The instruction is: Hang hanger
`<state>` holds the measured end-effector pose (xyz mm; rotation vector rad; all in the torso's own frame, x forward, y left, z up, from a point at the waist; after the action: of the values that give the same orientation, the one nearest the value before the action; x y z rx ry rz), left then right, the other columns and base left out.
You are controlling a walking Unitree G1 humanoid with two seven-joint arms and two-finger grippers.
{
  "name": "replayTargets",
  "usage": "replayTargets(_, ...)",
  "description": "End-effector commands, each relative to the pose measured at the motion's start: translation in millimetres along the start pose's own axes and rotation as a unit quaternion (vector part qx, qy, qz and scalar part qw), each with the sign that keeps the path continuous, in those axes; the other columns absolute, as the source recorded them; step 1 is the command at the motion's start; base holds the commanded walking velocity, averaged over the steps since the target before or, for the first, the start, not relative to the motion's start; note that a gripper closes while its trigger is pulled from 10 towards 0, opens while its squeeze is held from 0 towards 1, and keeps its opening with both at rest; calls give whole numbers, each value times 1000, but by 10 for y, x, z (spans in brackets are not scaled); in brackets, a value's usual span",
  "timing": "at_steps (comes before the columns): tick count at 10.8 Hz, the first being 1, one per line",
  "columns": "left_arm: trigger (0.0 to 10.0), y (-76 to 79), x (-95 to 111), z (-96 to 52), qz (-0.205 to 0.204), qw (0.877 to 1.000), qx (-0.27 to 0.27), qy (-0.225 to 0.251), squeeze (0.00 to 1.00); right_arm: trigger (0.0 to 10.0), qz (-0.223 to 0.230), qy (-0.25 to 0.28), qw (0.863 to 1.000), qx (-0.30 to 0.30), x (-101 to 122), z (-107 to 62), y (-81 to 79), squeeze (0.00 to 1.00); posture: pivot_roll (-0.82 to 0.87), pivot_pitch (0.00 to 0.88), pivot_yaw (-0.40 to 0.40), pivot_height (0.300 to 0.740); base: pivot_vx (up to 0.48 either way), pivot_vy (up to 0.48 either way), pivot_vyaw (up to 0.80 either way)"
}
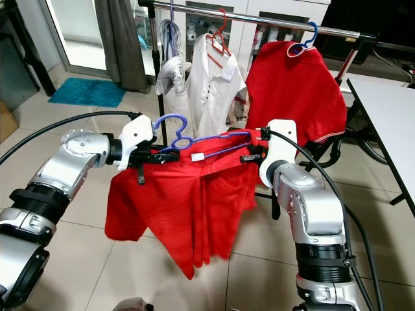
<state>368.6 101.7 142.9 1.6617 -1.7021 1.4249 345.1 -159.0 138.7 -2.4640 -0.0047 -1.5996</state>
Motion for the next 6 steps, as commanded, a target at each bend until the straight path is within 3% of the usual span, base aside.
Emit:
replayTargets(1,0,-91,15,-42,10,1000,15,-15,0,0,-9,18,1000,-3,102,-36,14,0,57,0,-32,740,0,0,0)
replayTargets(2,0,-79,-88,-48,7,999,8,-52,0,0,-18,28,999,4,163,-65,-20,0,58,0,-31,740,0,0,0)
replayTargets(6,0,-33,-138,26,0,998,-12,-69,0,0,-41,38,997,48,229,-140,-224,0,50,0,-24,740,0,0,0)
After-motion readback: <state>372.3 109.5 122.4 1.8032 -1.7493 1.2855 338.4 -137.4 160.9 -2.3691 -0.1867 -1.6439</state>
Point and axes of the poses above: a point about 5 cm out from each wrist's last joint towards the gripper, its own z axis pointing out of the wrist towards the gripper, its own x axis along the axis of the wrist's last joint, y = z × x, the point moved 4 cm from there along z, pointing out of the wrist towards the gripper, and after that the axes turned 9 degrees about z, right-handed, at the moved point
